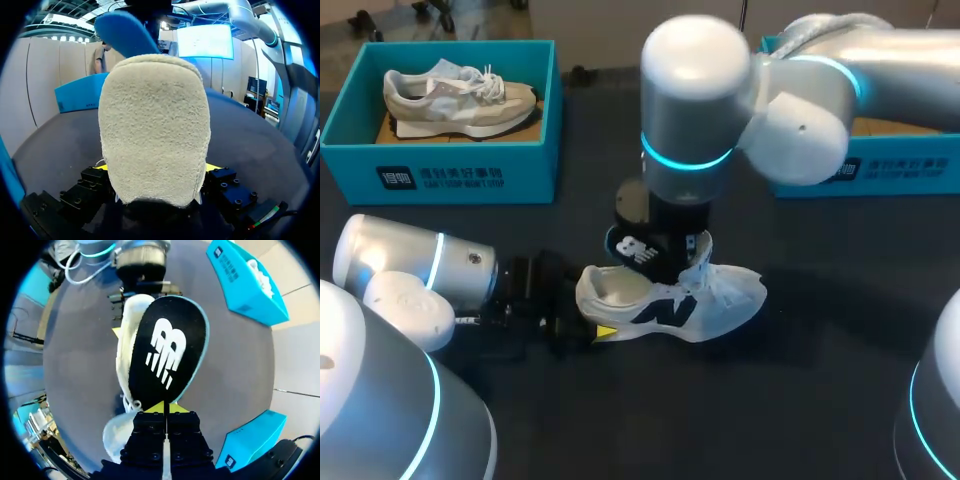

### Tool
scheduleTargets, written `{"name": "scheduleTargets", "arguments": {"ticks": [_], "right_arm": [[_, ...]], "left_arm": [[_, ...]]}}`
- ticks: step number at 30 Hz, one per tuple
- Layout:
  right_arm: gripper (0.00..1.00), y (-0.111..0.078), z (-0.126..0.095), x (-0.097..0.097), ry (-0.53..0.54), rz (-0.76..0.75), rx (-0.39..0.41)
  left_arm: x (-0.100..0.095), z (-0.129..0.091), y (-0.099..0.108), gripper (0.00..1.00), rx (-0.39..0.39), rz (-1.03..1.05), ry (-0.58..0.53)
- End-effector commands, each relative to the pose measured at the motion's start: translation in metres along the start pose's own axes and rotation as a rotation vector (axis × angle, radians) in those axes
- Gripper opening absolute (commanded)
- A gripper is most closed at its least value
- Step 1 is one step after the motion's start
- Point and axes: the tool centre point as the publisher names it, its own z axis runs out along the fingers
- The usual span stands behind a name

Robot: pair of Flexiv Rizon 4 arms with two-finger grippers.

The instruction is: Take the shoe out of the shoebox, open the shoe tongue, remove and reinsert the insole, then place the shoe into the shoebox

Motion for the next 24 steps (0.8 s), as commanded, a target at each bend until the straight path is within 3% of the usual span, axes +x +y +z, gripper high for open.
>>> {"name": "scheduleTargets", "arguments": {"ticks": [1,9,18,24], "right_arm": [[0.00,-0.002,-0.020,-0.005,0.006,-0.007,-0.072],[0.00,0.034,-0.018,-0.013,0.022,-0.030,-0.129],[0.00,0.046,-0.005,-0.013,0.035,-0.023,-0.155],[0.00,0.044,-0.004,-0.010,0.034,-0.019,-0.171]], "left_arm": [[0.000,0.004,0.003,0.00,-0.003,0.000,0.000],[0.000,0.004,0.003,0.00,-0.003,0.000,0.000],[0.000,0.004,0.003,0.00,-0.003,0.000,0.000],[0.000,0.004,0.003,0.00,-0.003,0.000,0.000]]}}
